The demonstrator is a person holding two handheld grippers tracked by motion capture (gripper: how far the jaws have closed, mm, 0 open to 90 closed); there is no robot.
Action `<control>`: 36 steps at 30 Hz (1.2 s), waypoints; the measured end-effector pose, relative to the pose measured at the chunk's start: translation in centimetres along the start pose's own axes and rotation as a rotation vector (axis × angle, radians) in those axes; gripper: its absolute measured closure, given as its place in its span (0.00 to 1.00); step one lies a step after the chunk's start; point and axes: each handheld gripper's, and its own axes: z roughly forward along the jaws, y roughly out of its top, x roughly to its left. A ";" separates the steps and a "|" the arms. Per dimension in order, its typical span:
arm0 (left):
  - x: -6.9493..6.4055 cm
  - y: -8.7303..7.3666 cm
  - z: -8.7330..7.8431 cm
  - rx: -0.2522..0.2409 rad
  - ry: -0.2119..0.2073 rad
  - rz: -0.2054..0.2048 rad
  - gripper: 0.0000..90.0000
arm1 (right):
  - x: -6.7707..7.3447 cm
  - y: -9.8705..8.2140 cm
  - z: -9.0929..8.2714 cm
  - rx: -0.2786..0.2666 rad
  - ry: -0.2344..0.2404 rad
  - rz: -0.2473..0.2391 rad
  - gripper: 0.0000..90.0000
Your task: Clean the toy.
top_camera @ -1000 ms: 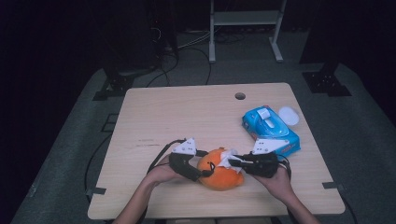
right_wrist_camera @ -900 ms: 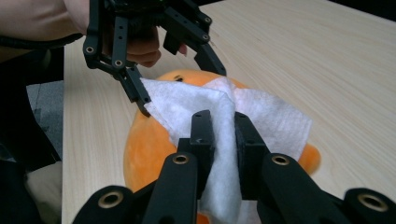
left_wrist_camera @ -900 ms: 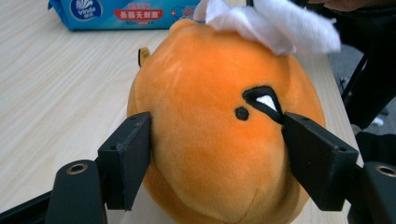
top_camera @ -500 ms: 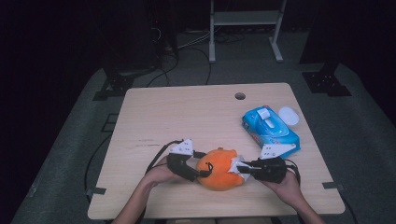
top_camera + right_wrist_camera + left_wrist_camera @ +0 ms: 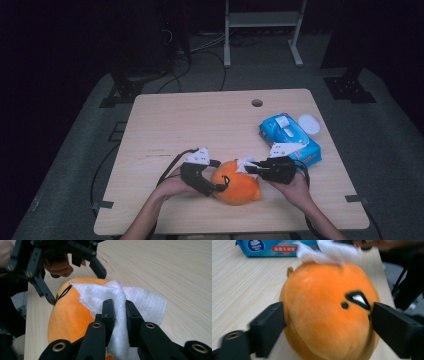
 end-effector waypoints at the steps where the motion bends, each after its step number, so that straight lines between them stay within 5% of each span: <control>1: 0.0 0.1 0.1 0.002 -0.008 -0.024 0.09 | 0.1 -0.1 -0.2 0.003 0.000 -0.003 0.89; 7: -0.3 0.0 1.8 0.052 -0.027 -0.062 0.04 | 0.9 -0.7 -1.0 0.003 -0.001 -0.014 0.89; 9: -0.4 0.1 1.9 0.043 -0.023 -0.043 0.16 | 1.3 -0.8 -1.3 0.006 -0.018 -0.020 0.89; 12: -0.8 0.4 1.2 -0.021 -0.001 0.026 0.31 | 1.0 -0.7 -1.5 -0.002 -0.017 -0.011 0.89; 13: -1.1 0.7 1.0 -0.062 0.028 0.081 0.35 | 0.8 -0.4 -1.9 -0.023 -0.020 -0.007 0.89; 16: -1.1 1.0 0.9 -0.089 0.049 0.114 0.35 | 0.9 0.5 -2.4 -0.056 -0.027 -0.014 0.89; 20: -1.5 0.9 1.9 -0.048 0.079 0.180 0.33 | 1.5 1.2 -1.7 -0.063 0.000 -0.030 0.89; 22: -1.8 1.0 2.0 -0.024 0.092 0.219 0.32 | 2.9 2.0 0.0 -0.047 0.013 -0.089 0.89; 25: -1.9 0.6 1.7 -0.023 0.104 0.217 0.32 | 3.2 2.7 0.7 -0.030 -0.003 -0.113 0.89; 31: -1.9 0.3 1.6 -0.021 0.104 0.225 0.32 | 1.3 2.2 -0.4 -0.018 -0.070 -0.076 0.89; 36: -2.2 0.5 1.9 -0.018 0.109 0.251 0.31 | 0.2 1.1 -1.4 -0.036 -0.063 -0.011 0.89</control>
